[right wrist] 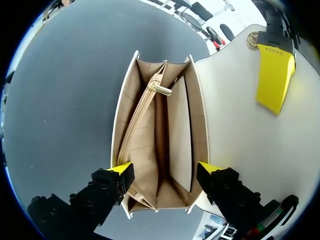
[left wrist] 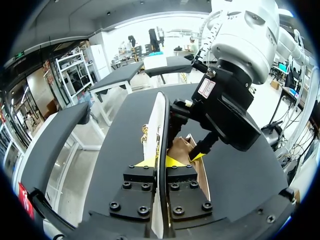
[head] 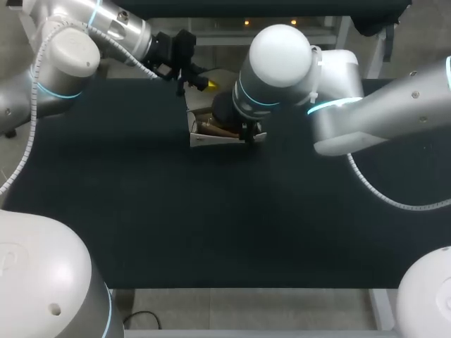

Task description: Pick up the bag, open it, inspect its contents, close it, and place it on the opposite side

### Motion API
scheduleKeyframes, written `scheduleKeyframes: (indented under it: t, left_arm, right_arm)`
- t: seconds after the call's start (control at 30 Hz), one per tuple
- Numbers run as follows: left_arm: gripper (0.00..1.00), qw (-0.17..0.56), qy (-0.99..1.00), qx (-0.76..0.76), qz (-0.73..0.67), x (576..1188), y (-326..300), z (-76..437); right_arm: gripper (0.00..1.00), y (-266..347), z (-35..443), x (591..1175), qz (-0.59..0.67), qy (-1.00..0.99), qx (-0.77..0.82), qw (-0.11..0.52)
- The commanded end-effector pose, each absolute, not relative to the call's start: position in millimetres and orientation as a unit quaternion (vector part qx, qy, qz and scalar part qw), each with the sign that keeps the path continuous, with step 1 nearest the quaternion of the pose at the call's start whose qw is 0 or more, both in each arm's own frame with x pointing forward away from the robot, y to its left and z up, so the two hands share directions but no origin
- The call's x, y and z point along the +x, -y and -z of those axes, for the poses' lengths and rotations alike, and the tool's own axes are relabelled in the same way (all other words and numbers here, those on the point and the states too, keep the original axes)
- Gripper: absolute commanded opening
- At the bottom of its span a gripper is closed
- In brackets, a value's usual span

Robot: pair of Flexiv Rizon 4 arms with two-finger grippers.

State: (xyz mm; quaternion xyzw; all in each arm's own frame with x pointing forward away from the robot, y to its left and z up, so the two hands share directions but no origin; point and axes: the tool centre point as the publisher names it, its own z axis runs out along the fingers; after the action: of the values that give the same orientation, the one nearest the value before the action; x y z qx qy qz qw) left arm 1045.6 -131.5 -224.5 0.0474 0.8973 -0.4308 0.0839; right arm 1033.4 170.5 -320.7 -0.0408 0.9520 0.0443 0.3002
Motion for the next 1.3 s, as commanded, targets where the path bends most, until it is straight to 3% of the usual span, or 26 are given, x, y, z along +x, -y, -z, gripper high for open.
scheduleKeyframes:
  t: [0.03, 0.1, 0.5, 0.8, 1.3]
  left_arm:
    - [0.0, 0.084, -0.897, 0.049, 0.431, 1044.4, 131.6, 226.1]
    - [0.0, 0.085, -0.897, 0.051, 0.431, 1043.3, 131.7, 225.1]
    - [0.0, 0.105, -0.899, 0.056, 0.42, 1031.6, 133.3, 210.5]
    - [0.0, 0.112, -0.9, 0.06, 0.417, 1018.9, 136.6, 205.1]
    - [0.0, 0.102, -0.895, 0.062, 0.43, 1042.0, 139.7, 251.5]
  right_arm:
    - [0.49, -171.0, 320.6, 1032.2, -0.047, -0.949, -0.041, 0.31]
    - [0.42, -171.5, 315.7, 1029.8, -0.047, -0.946, -0.043, 0.318]
    - [0.44, -164.7, 272.7, 1008.2, -0.053, -0.92, -0.035, 0.386]
    - [0.4, -158.2, 236.8, 984.1, -0.049, -0.894, -0.032, 0.445]
    - [0.27, -158.3, 227.6, 958.2, -0.05, -0.882, -0.04, 0.466]
